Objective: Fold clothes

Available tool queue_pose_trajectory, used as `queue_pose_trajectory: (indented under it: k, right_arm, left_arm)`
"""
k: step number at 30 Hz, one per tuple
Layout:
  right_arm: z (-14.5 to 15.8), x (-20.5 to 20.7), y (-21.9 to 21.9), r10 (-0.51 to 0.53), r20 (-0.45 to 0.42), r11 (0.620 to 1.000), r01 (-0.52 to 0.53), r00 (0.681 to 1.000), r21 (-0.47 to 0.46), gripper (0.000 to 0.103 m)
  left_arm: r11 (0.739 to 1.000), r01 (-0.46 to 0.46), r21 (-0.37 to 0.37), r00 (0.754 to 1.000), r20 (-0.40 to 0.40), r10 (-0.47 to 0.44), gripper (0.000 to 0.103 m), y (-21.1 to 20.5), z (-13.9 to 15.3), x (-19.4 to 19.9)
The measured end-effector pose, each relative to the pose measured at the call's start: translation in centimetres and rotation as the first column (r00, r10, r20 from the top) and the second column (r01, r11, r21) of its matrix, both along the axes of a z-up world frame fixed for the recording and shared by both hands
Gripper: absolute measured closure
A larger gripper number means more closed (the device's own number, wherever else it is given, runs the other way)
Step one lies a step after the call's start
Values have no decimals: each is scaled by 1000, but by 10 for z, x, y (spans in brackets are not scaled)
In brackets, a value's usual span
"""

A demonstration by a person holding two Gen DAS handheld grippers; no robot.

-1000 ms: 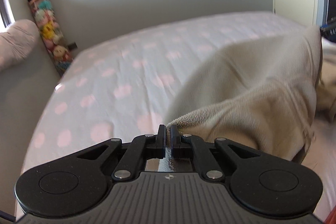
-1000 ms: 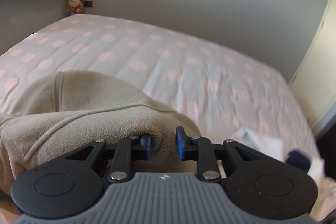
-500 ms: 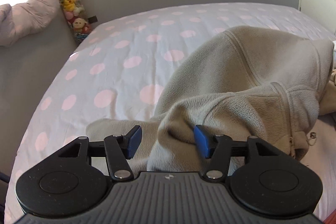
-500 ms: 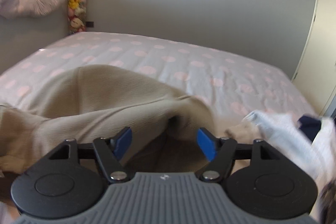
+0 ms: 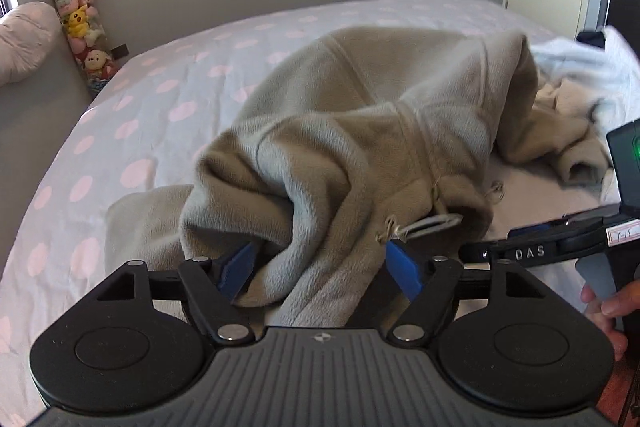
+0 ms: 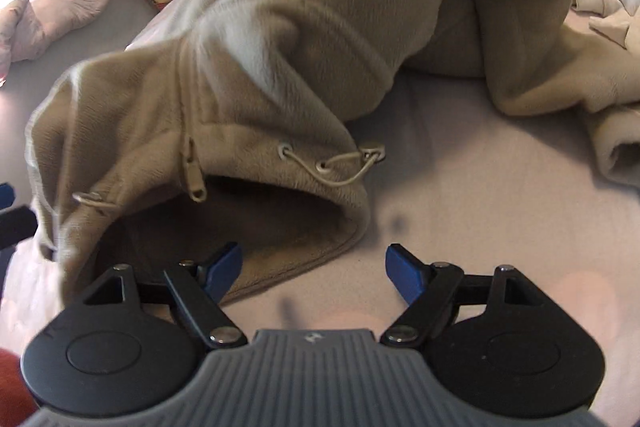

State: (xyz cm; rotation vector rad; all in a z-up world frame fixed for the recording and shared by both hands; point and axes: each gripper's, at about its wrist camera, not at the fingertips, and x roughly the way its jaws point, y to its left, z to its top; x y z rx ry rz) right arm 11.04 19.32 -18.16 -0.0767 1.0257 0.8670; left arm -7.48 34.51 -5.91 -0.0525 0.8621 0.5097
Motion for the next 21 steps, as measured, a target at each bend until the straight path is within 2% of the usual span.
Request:
queue_pose_trajectory:
  k: [6,9,11,12,14,17,21]
  right_arm:
    - [-9,-2,15,26,58,999,-28,998,43,22]
    - [-13,-1,19,21,71,999,-24,997,46,25]
    - [-14,0,20,10,82,999,-13,997,36,39]
    - [-13,1,19,-1,91,1000,-2,996,26,54]
    - [-11,4,13,-32,91,999,31,995,11,91]
    - [-2,9,-2,-56,50,997,53,997,57,91]
    - [13,0,-7,-19,83,998,13,996,68,92]
  left_arm:
    - [999,-23,-47,998,-51,21,31,10,-24,9]
    - [996,-41,-80,998,-56,37,37,17,-31,14]
    - [992,-57,-108,997,-53,52,54,22,-33,17]
    - [990,-66,-125,997,-49,61,57,26,-33,18]
    - [988,-78,-135,997,-38,73,69,29,-33,18]
    - [985,-88,-151,996,-17,86,79,33,-29,16]
    - [986,-87,-141,996,2,89,84,31,-22,12]
